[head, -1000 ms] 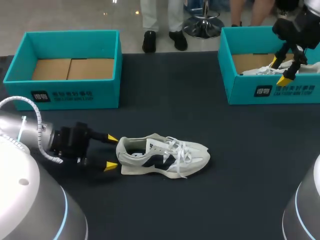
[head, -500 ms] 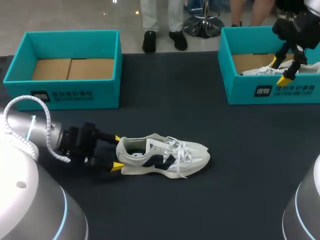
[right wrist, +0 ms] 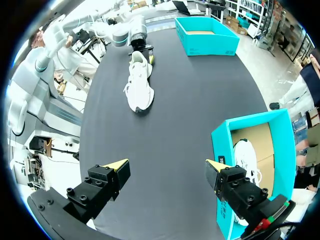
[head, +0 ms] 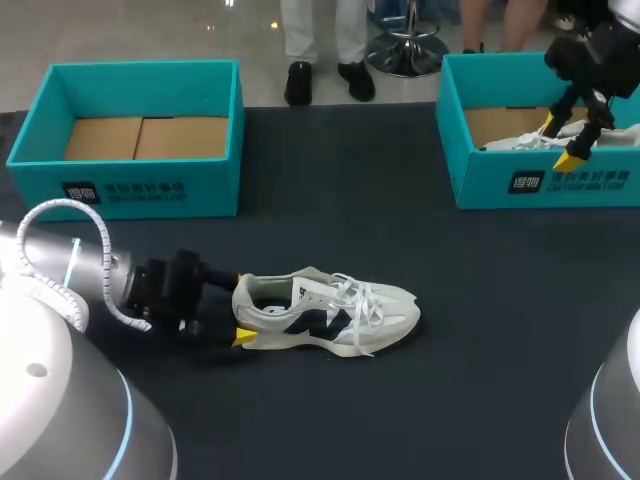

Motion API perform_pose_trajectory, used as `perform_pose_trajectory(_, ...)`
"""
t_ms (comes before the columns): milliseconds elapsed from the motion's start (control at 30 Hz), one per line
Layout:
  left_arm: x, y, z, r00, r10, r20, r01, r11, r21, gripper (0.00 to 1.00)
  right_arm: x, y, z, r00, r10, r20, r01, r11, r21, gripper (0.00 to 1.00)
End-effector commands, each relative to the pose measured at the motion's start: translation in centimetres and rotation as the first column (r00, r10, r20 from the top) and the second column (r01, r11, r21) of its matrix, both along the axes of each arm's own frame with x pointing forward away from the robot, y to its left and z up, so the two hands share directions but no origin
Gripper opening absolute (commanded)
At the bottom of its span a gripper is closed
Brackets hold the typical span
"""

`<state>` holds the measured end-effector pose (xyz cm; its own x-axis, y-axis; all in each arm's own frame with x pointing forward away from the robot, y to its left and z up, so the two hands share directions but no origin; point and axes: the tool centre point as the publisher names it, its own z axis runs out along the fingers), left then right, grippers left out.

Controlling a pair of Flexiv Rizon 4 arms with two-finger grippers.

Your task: Take the shoe out of the shoebox, open the shoe tongue, remove and reinsert the insole, then place the shoe into the shoebox

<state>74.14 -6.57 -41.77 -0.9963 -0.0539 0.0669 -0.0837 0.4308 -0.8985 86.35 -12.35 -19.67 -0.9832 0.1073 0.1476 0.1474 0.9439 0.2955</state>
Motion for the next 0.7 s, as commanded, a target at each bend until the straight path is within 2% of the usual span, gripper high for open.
perform_pose_trajectory(33,-0.12,-0.81,-0.31,1.000,0.012,0.010,-0.012,1.000,0.004,1.00,0.10,0.00,-0.01,1.000,0.001,-0.001,-0.001,1.000,-0.002,1.00)
perform_pose_trajectory(433,0.16,-1.62,-1.02,1.000,0.023,0.013,-0.024,1.000,0.020,1.00,0.10,0.00,-0.01,1.000,0.001,-0.001,-0.001,1.000,-0.002,1.00)
perform_pose_trajectory(500,0.19,-1.66,-1.06,1.000,0.026,0.011,-0.026,0.999,0.021,0.78,0.10,0.00,-0.01,1.000,0.001,-0.001,-0.001,1.000,-0.002,1.00)
perform_pose_trajectory(533,0.19,-1.67,-1.08,1.000,0.026,0.011,-0.026,0.999,0.022,0.51,0.10,0.00,-0.01,1.000,0.001,-0.001,-0.001,1.000,-0.002,1.00)
perform_pose_trajectory(567,0.18,-1.68,-1.10,1.000,0.026,0.010,-0.026,0.999,0.023,0.45,0.10,0.00,-0.01,1.000,0.001,-0.001,-0.001,1.000,-0.002,1.00)
perform_pose_trajectory(633,0.19,-1.69,-1.18,1.000,0.026,0.010,-0.026,0.999,0.025,0.40,0.10,0.00,-0.01,1.000,0.001,-0.001,-0.001,1.000,-0.002,1.00)
perform_pose_trajectory(700,0.21,-1.66,-1.24,1.000,0.025,0.010,-0.026,0.999,0.028,0.25,0.10,0.00,-0.01,1.000,0.001,-0.001,-0.001,1.000,-0.002,1.00)
